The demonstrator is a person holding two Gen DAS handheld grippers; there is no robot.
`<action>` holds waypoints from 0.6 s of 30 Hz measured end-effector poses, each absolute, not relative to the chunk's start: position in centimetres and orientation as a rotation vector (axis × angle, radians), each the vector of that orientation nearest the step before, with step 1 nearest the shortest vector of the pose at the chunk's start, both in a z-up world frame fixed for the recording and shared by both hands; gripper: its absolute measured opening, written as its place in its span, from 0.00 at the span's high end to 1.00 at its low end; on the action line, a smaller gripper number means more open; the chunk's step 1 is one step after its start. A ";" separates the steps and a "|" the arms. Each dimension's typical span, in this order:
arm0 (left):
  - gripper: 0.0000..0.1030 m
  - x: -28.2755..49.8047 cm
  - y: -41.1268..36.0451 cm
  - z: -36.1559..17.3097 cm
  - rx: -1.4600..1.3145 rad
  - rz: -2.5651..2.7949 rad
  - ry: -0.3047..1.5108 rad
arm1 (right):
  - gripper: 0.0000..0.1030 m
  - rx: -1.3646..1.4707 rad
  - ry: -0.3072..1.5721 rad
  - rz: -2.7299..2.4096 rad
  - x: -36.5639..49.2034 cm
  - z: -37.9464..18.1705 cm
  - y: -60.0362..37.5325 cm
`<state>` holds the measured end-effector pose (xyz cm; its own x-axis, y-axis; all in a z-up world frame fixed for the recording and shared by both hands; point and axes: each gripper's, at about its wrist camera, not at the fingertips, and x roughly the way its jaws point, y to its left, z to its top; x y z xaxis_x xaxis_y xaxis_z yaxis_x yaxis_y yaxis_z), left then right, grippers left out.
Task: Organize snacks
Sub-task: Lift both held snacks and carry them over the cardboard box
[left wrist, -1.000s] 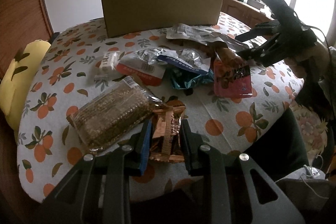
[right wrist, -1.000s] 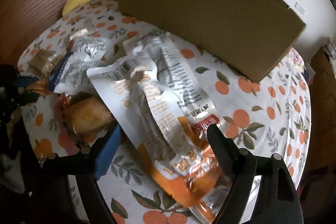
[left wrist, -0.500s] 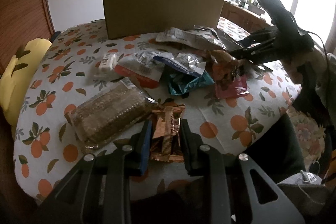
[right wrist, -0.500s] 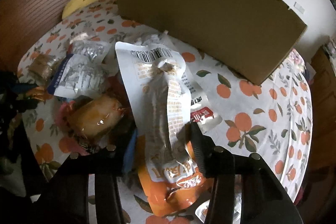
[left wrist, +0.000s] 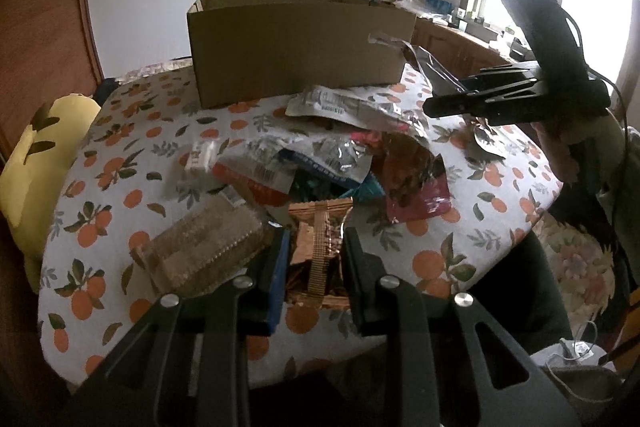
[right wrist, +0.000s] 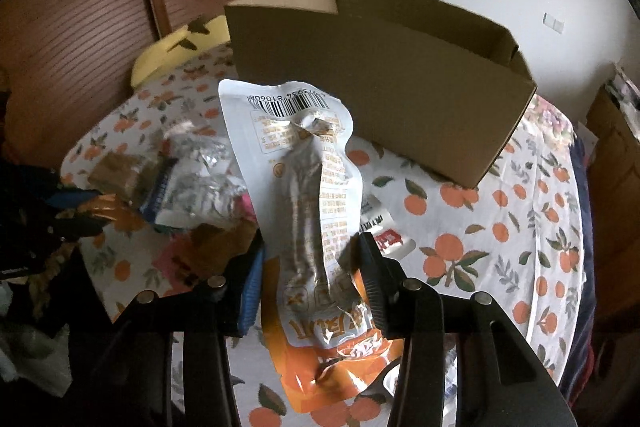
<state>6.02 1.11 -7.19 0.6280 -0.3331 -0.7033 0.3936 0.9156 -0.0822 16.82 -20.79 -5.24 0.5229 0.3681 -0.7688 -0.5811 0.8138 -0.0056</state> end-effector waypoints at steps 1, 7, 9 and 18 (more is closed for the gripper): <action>0.77 6.0 1.1 -7.0 0.080 -0.416 0.784 | 0.57 -0.271 0.836 0.576 16.7 -4.9 -20.8; 0.77 6.5 1.1 -4.9 0.062 -0.422 0.738 | 0.57 -0.246 0.796 0.585 16.3 -3.3 -21.0; 0.77 7.1 1.2 -3.9 0.057 -0.422 0.713 | 0.57 -0.243 0.784 0.581 16.3 -2.8 -21.1; 0.77 12.3 1.2 0.0 0.062 -0.403 0.636 | 0.56 -0.241 0.722 0.543 18.2 0.3 -21.9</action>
<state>12.33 1.19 -0.02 0.7302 -0.3466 -0.5888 0.3841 0.9209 -0.0659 18.17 -21.93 0.32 0.6209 0.3862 -0.6821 -0.5477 0.8363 -0.0252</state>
